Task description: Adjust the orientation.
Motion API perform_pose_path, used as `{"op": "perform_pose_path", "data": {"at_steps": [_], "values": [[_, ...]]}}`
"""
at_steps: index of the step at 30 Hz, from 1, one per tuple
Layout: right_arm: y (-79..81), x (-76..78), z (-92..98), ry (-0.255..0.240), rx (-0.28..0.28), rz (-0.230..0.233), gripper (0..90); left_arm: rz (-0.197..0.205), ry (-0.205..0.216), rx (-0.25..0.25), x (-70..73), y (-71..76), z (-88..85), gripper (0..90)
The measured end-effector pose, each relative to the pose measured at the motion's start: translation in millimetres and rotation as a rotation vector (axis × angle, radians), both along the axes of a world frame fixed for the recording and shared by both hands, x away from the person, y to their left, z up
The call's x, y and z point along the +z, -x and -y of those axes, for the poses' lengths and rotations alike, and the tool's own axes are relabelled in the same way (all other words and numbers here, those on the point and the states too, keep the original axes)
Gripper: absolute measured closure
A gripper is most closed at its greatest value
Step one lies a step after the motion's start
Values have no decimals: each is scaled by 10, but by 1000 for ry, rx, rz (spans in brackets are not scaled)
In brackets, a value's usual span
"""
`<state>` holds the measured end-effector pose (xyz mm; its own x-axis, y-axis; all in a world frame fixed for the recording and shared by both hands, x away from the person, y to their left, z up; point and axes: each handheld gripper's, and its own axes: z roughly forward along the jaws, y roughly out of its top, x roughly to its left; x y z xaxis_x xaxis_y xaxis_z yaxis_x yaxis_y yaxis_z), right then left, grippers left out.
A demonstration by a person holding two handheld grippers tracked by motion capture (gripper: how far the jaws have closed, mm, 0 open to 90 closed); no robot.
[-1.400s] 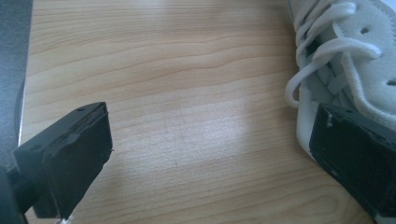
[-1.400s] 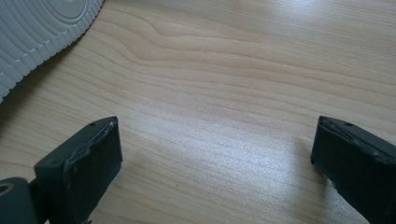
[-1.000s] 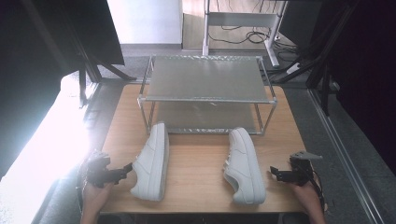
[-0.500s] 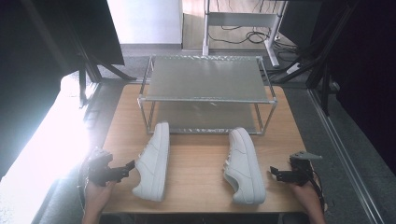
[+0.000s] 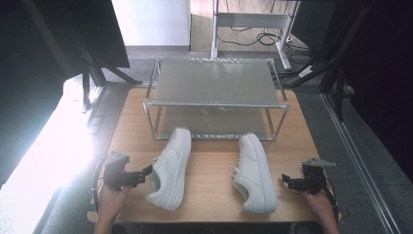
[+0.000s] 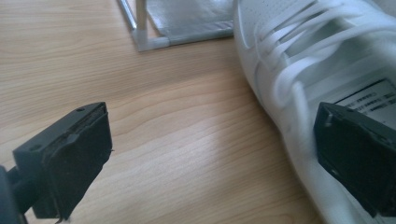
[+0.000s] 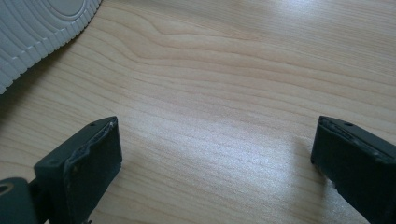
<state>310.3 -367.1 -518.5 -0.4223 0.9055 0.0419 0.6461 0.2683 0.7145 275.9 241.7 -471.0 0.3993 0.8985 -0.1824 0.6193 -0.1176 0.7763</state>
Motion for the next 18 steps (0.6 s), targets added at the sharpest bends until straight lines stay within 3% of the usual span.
{"op": "perform_pose_path", "data": {"at_steps": [1, 2, 7, 9, 14, 18], "values": [[0, 0, 0, 0, 0, 0, 18, -2, 44, -16, 0, -14, 13, 0], [-1, 0, 1, 0, 1, 1, 18, -5, 59, -22, 4, -28, 35, 0], [0, 0, 0, 1, 1, 0, 18, 14, 46, -59, 42, -63, 162, 0], [0, 0, -1, 2, 2, 0, 18, 12, 74, -80, 41, -91, 225, 0], [0, 0, -1, 1, 2, 1, 18, 19, 71, -91, 50, -101, 275, 0], [0, 0, -1, 1, 3, 0, 18, 15, 102, -93, 24, -101, 276, 0]]}}
